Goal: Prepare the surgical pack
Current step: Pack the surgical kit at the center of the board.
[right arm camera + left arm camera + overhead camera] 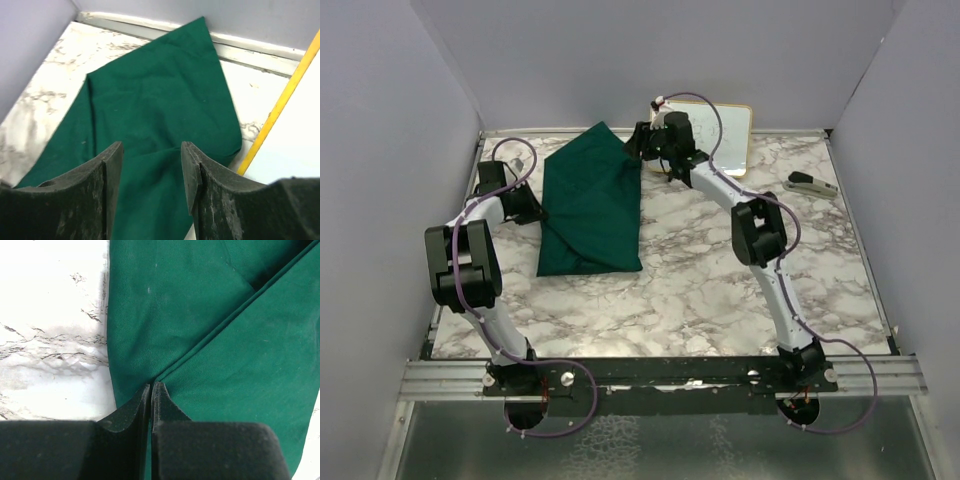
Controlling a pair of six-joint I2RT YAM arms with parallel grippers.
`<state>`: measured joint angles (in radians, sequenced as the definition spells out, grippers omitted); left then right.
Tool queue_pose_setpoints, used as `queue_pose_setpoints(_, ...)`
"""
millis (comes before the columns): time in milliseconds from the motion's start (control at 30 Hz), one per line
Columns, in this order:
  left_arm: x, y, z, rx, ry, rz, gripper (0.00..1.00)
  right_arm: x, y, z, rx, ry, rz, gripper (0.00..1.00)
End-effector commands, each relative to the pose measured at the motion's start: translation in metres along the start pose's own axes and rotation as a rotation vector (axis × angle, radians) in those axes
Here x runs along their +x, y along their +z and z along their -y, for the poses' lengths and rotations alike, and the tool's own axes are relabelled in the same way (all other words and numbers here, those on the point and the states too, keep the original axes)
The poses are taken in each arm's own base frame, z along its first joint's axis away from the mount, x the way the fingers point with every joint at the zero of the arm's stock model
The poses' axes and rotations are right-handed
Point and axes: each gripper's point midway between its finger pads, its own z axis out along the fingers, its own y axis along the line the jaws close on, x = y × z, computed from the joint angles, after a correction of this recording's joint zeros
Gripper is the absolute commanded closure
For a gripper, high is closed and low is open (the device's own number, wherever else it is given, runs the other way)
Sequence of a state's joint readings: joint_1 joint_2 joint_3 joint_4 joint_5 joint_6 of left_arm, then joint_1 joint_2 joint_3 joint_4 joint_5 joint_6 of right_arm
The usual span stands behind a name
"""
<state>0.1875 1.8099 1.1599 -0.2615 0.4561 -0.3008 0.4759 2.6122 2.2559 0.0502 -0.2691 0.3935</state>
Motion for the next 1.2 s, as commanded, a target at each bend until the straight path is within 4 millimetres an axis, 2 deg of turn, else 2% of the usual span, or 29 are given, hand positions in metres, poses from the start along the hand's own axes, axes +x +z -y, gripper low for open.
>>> queue_pose_setpoints(0,0.008,-0.005,0.005,0.013,0.027,-0.015,0.89,-0.027,-0.038,-0.043,-0.08,-0.01,-0.046,0.49)
queue_pose_setpoints(100,-0.001,-0.016,0.008,-0.004,0.075,0.02,0.67,-0.006,-0.051,-0.056,-0.125,0.01,-0.139,0.49)
queue_pose_setpoints(200,-0.028,-0.042,0.011,-0.073,0.13,0.119,0.5,0.002,-0.074,-0.062,-0.147,0.025,-0.191,0.46)
queue_pose_setpoints(300,-0.061,-0.067,0.021,-0.121,0.165,0.218,0.45,0.009,-0.1,-0.061,-0.232,0.094,-0.219,0.45)
queue_pose_setpoints(400,-0.079,-0.069,0.049,-0.099,0.217,0.272,0.43,0.006,-0.111,-0.053,-0.293,0.122,-0.203,0.45)
queue_pose_setpoints(433,-0.08,-0.065,0.062,-0.08,0.242,0.27,0.43,0.007,-0.109,-0.048,-0.283,0.119,-0.209,0.45)
queue_pose_setpoints(533,-0.079,-0.041,0.12,0.039,0.348,0.24,0.41,0.012,-0.099,-0.04,-0.266,0.112,-0.229,0.44)
queue_pose_setpoints(600,-0.078,-0.019,0.154,0.128,0.403,0.189,0.4,0.015,-0.096,-0.029,-0.204,0.104,-0.227,0.44)
queue_pose_setpoints(667,-0.084,0.002,0.184,0.195,0.453,0.176,0.39,0.019,-0.097,-0.015,-0.139,0.085,-0.231,0.44)
queue_pose_setpoints(733,-0.092,0.025,0.203,0.224,0.487,0.177,0.39,0.022,-0.102,-0.01,-0.141,0.091,-0.236,0.43)
queue_pose_setpoints(833,-0.101,0.062,0.223,0.257,0.518,0.179,0.39,0.029,-0.108,0.002,-0.129,0.109,-0.24,0.43)
queue_pose_setpoints(933,-0.111,0.088,0.242,0.275,0.567,0.209,0.39,0.037,-0.11,0.018,-0.11,0.124,-0.255,0.44)
queue_pose_setpoints(1033,-0.117,0.114,0.25,0.238,0.633,0.245,0.39,0.042,-0.11,0.028,-0.074,0.123,-0.262,0.44)
queue_pose_setpoints(1167,-0.117,0.146,0.25,0.187,0.697,0.268,0.35,0.045,-0.114,0.021,-0.11,0.147,-0.257,0.44)
